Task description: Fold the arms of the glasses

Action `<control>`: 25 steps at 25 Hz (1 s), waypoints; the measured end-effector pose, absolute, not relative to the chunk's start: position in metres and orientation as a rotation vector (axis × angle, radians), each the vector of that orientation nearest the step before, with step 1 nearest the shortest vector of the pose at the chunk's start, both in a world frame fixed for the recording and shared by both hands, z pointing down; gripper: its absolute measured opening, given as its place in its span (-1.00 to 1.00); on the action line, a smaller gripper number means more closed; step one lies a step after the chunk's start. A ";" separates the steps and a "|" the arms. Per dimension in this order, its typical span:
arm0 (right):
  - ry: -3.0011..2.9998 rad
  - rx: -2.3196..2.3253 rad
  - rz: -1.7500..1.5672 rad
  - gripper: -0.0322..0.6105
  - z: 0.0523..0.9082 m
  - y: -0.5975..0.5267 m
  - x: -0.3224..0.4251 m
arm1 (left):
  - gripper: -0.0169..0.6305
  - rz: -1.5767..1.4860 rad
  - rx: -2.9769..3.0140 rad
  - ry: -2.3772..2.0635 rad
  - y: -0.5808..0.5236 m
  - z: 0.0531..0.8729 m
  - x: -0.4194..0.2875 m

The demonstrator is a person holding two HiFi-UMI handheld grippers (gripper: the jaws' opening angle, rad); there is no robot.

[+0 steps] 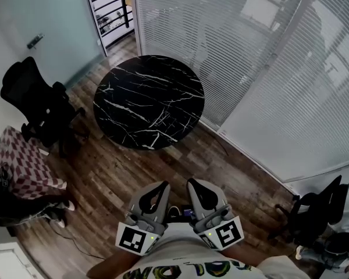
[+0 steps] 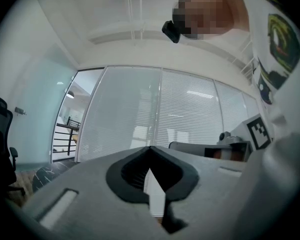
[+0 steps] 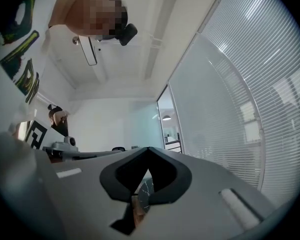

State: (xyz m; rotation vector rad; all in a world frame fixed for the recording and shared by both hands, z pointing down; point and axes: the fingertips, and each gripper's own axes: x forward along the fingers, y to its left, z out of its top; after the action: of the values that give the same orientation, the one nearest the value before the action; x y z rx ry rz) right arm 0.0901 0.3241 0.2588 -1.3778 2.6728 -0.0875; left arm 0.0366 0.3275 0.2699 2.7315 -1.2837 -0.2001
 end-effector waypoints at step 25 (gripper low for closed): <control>2.736 -1.322 -0.113 -0.89 0.283 0.249 0.066 | -0.94 -0.208 2.700 -1.317 0.260 0.292 0.029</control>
State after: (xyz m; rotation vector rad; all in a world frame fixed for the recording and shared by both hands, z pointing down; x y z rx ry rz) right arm 0.0663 0.2493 0.2833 -1.3221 2.7364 -0.1128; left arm 0.0286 0.2601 0.2917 2.6999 -1.3168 -0.2085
